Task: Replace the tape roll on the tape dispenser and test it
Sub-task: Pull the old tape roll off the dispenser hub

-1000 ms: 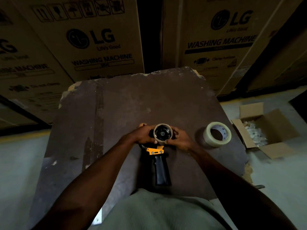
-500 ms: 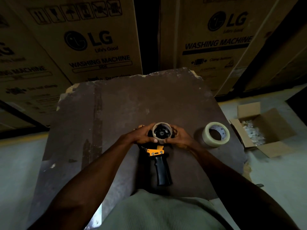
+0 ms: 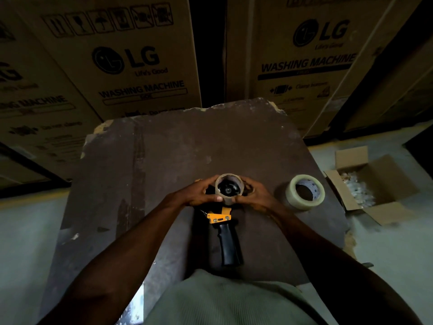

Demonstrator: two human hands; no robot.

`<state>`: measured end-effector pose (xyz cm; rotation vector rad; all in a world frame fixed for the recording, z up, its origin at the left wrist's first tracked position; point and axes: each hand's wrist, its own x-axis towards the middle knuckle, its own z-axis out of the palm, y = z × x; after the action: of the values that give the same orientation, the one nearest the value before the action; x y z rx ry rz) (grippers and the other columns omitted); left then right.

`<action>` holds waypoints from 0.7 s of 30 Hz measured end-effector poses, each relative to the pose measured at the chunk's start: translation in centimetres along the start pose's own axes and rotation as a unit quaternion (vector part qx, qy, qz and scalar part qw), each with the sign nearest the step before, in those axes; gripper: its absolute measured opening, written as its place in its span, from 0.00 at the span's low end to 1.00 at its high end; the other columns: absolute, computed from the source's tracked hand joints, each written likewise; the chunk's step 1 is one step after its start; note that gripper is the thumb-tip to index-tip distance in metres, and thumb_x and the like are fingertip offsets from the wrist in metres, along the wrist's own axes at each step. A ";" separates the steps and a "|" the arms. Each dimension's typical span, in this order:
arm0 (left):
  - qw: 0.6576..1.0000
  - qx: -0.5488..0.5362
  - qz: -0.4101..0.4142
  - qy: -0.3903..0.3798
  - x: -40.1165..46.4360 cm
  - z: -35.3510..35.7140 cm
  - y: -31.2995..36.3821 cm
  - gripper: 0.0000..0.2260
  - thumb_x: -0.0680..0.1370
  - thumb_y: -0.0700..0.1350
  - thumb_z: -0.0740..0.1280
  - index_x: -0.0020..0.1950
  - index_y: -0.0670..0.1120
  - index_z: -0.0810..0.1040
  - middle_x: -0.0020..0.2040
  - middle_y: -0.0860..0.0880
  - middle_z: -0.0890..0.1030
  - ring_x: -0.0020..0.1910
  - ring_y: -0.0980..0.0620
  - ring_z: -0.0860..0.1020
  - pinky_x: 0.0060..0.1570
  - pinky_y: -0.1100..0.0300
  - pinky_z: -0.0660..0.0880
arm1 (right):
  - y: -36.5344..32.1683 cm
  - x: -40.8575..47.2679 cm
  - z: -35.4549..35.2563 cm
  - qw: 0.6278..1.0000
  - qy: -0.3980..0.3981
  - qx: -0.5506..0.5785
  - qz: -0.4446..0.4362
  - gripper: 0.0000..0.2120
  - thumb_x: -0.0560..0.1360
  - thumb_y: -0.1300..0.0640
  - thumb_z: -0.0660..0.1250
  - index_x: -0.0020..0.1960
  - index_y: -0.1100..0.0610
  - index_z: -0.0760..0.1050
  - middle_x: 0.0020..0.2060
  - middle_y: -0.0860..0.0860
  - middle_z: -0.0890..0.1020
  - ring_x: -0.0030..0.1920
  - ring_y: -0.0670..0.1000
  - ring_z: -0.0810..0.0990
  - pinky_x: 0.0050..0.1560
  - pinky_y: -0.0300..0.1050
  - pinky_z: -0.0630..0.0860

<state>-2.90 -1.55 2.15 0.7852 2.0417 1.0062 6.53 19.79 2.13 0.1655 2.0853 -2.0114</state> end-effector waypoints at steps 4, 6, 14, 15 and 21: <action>1.000 -0.017 -0.005 -0.013 -0.3 -0.1 0.2 0.29 0.75 0.51 0.72 0.74 0.59 0.65 0.71 0.52 0.75 0.71 0.56 0.71 0.72 0.44 0.68 | -0.1 -0.2 0.0 1.000 0.008 -0.016 -0.014 0.29 0.62 0.57 0.81 0.58 0.37 0.81 0.56 0.41 0.86 0.57 0.42 0.83 0.54 0.33 0.78; 0.999 -0.043 -0.013 -0.018 -0.4 -0.1 0.6 0.30 0.76 0.50 0.72 0.74 0.63 0.62 0.71 0.55 0.73 0.71 0.58 0.71 0.73 0.47 0.68 | 0.2 -0.2 -0.2 0.999 0.026 -0.013 -0.030 0.30 0.65 0.61 0.80 0.63 0.43 0.79 0.59 0.47 0.85 0.60 0.47 0.83 0.57 0.38 0.78; 0.995 0.082 -0.046 0.040 0.1 0.1 0.6 0.33 0.73 0.67 0.65 0.75 0.66 0.57 0.77 0.55 0.66 0.79 0.52 0.52 0.78 0.43 0.42 | -0.2 -0.3 -0.7 0.995 0.059 -0.064 -0.051 0.33 0.67 0.64 0.81 0.68 0.54 0.73 0.61 0.51 0.83 0.62 0.49 0.81 0.60 0.41 0.77; 0.994 0.087 -0.033 0.059 0.1 0.1 0.7 0.33 0.71 0.69 0.64 0.74 0.66 0.59 0.77 0.55 0.66 0.78 0.55 0.51 0.78 0.46 0.40 | -0.3 -0.5 -0.7 0.994 0.064 -0.072 -0.057 0.33 0.66 0.64 0.81 0.68 0.56 0.73 0.61 0.52 0.83 0.62 0.49 0.81 0.60 0.42 0.77; 0.992 0.069 -0.034 0.103 -0.4 0.9 2.1 0.36 0.66 0.70 0.67 0.72 0.68 0.62 0.78 0.52 0.65 0.80 0.52 0.51 0.74 0.34 0.55 | -2.9 -2.6 -0.6 0.985 0.085 -0.117 -0.098 0.27 0.64 0.55 0.83 0.59 0.42 0.80 0.56 0.41 0.85 0.57 0.43 0.83 0.57 0.35 0.77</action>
<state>-1.54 -0.39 3.67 0.7008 2.3190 0.9473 8.26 20.48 5.61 0.0951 2.5148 -1.8941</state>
